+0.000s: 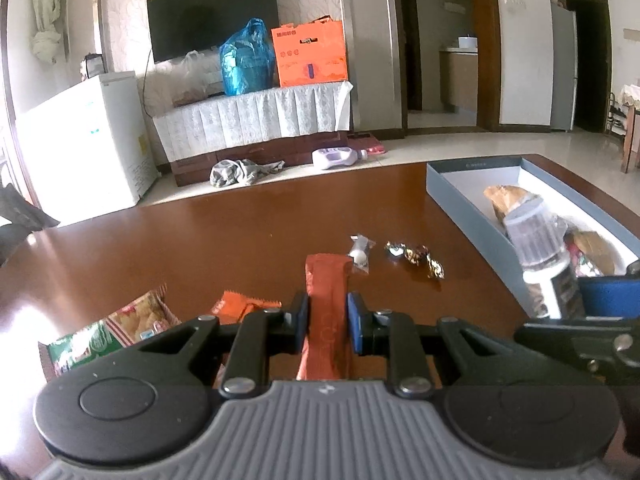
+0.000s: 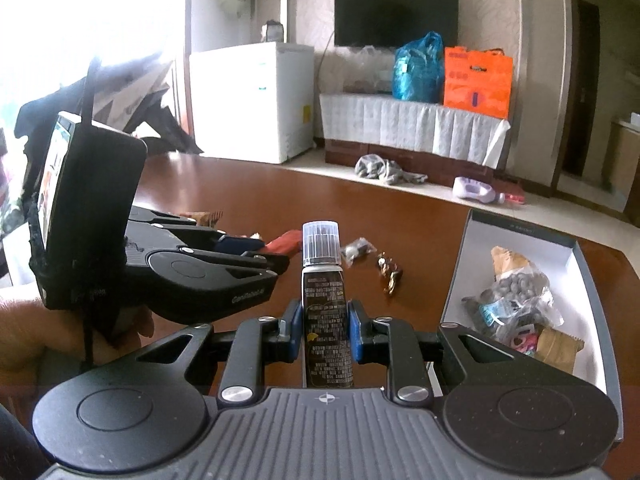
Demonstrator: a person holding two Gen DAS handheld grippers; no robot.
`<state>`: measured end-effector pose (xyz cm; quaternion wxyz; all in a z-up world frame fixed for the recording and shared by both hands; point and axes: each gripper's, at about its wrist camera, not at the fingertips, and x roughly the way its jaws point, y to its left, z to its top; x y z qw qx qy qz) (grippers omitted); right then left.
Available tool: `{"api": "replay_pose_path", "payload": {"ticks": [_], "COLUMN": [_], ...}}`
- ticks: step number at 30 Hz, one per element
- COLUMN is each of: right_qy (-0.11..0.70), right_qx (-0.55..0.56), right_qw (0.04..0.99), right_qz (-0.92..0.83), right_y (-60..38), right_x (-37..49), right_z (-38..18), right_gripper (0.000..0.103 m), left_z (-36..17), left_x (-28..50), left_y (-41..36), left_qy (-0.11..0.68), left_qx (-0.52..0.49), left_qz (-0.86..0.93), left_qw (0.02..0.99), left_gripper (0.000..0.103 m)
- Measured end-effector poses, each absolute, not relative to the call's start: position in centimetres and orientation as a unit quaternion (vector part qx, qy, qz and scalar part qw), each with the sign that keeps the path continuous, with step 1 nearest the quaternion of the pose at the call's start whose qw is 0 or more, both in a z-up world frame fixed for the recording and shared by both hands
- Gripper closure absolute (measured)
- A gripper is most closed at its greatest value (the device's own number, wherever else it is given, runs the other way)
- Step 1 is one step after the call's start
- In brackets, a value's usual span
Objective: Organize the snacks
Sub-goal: 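Lift the orange bar and dark tube and carry them toward the box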
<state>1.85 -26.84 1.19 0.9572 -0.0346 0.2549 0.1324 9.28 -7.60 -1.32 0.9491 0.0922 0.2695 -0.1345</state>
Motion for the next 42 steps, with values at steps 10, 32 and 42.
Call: {"api": "replay_pose_path", "payload": {"ticks": [10, 32, 42], "right_qy": [0.227, 0.227, 0.265], "right_qx": [-0.01, 0.013, 0.031], "right_qw": [0.967, 0.974, 0.963], "right_qz": [0.115, -0.002, -0.039], "right_y": [-28.7, -37.2, -39.2], "right_x": [1.7, 4.9, 6.5], "right_z": [3.2, 2.1, 0.5], "right_gripper": [0.078, 0.078, 0.078], "left_z": [0.9, 5.3, 2.6], "left_x": [9.5, 13.2, 15.1], "left_y": [-9.6, -24.6, -31.1], "left_qy": [0.252, 0.209, 0.217], "left_qx": [0.103, 0.136, 0.14], "left_qz": [-0.148, -0.247, -0.289], "left_qw": [0.951, 0.936, 0.922], "left_gripper": [0.084, 0.084, 0.084]}}
